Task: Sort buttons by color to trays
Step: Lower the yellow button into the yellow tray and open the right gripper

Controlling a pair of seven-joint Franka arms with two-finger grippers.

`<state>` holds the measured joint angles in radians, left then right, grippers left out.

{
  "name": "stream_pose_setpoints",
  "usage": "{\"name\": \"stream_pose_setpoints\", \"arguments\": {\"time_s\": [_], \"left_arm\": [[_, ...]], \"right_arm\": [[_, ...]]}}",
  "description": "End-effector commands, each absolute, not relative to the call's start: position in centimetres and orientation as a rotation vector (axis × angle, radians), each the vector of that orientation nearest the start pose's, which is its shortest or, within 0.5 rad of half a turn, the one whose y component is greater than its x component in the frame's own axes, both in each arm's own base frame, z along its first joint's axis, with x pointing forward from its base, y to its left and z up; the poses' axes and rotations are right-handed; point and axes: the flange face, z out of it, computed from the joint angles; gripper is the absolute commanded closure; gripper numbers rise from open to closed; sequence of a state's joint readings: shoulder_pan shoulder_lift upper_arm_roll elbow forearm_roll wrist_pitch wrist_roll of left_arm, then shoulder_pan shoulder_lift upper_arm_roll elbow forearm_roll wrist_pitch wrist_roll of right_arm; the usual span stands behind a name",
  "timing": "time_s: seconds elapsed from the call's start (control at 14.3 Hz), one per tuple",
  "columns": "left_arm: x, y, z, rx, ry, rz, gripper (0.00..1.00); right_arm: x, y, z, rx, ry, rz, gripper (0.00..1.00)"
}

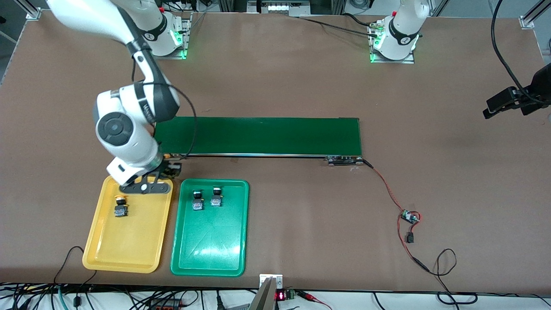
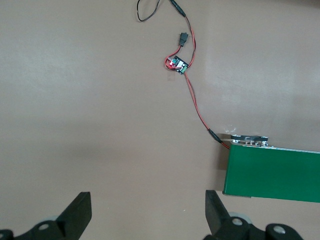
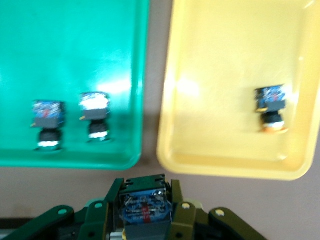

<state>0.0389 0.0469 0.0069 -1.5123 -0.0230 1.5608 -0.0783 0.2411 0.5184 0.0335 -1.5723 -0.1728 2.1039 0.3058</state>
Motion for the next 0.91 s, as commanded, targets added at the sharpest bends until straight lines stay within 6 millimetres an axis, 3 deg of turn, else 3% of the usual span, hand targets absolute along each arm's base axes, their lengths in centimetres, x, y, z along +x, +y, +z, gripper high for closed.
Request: {"name": "stream_pose_setpoints", "arguments": {"time_s": [0.0,0.21,0.63,0.84], "left_arm": [[56.4,2.2,62.7,-3.175,-0.204,-0.013,0.00],[56.3,2.2,62.8,-3.175,-0.204,-0.016,0.00],[56.4,2.2,62.7,-3.175,-0.204,-0.013,0.00],[56.4,2.2,62.7,-3.175,-0.204,-0.013,0.00]], "right_arm": [[69.2,16.3,33.8,-3.265,-0.104,-0.125,0.97],[70.4,14.8,31.8,-3.269,-0.083,-0.170,0.97],[72.3,9.7,25.7,-3.310,-0.064,-0.244,0.97],[72.3,9.2,24.7,-3.317,-0.060,-0.241,0.96]]}}
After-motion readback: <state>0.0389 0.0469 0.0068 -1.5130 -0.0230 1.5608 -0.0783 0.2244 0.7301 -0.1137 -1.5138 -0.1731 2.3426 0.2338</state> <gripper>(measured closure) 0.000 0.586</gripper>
